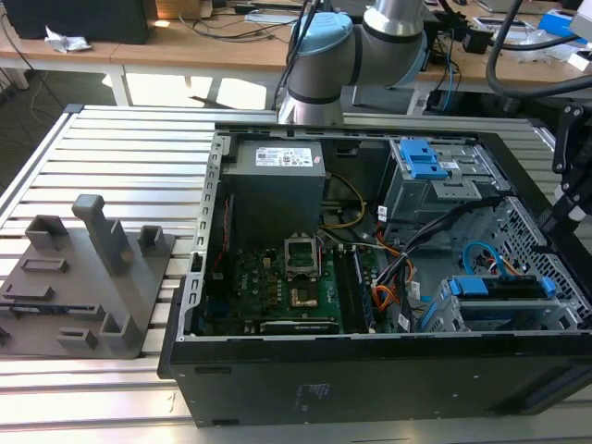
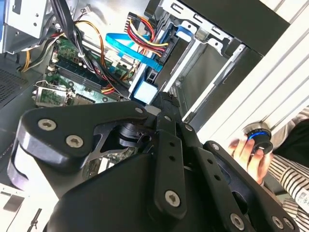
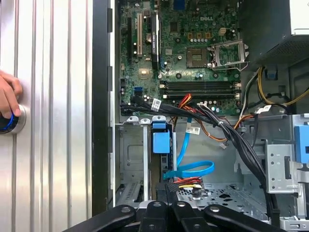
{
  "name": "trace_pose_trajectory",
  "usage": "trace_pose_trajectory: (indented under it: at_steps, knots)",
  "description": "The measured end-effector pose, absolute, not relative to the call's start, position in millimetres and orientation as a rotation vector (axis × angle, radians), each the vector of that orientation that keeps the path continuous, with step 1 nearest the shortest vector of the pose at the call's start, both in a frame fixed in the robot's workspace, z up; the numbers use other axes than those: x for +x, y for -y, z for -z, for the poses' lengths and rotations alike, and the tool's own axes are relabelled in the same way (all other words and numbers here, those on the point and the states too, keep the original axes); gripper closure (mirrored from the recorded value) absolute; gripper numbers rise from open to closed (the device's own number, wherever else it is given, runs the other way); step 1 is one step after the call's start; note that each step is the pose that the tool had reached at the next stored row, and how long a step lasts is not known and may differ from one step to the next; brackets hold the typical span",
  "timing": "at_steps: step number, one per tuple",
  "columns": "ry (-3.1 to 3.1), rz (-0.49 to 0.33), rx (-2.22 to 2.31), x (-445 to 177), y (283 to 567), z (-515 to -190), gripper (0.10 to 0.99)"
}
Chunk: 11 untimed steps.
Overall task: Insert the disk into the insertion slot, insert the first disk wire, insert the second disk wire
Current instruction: 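Insert the second disk wire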
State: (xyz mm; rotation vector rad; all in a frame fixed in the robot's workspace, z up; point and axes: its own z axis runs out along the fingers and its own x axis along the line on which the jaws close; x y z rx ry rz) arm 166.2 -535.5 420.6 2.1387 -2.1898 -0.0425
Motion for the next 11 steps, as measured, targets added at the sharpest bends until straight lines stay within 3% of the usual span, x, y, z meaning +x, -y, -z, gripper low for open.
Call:
trace_pose_trajectory:
  at_steps: [11]
  knots:
    - [2.19, 0.042, 2.139, 166.2, 535.5, -422.1, 0.98]
